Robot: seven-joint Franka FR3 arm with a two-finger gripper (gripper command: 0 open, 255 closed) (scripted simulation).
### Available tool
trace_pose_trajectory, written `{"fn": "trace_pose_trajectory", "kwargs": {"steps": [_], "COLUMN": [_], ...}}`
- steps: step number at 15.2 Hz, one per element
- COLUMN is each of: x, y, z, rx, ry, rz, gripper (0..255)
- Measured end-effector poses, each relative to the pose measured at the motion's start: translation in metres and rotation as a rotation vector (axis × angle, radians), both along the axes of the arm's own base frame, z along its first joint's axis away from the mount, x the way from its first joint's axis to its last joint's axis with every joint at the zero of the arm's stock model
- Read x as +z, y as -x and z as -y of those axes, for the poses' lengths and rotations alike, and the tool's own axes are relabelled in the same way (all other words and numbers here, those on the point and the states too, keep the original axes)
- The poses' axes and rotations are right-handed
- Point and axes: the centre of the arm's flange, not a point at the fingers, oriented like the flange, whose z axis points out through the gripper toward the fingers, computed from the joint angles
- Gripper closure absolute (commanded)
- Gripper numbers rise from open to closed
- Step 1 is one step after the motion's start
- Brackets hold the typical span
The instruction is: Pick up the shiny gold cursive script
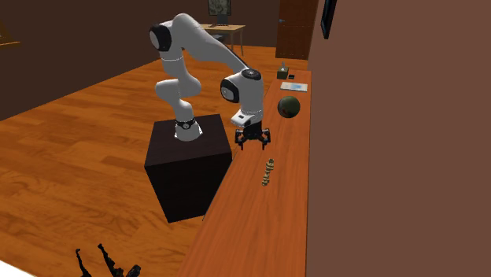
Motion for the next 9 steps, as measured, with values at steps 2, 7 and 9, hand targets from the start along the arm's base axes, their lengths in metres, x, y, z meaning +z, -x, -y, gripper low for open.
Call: {"fn": "trace_pose_trajectory", "kwargs": {"steps": [2, 7, 9], "x": [-0.013, -0.052, -0.064], "y": [-0.015, -0.062, -0.067], "z": [-0.017, -0.044, -0.049], "rx": [-0.031, -0.111, -0.122], "ry": [0.004, 0.014, 0.017], "rz": [-0.002, -0.011, -0.012], "gripper": [0, 0, 0]}}
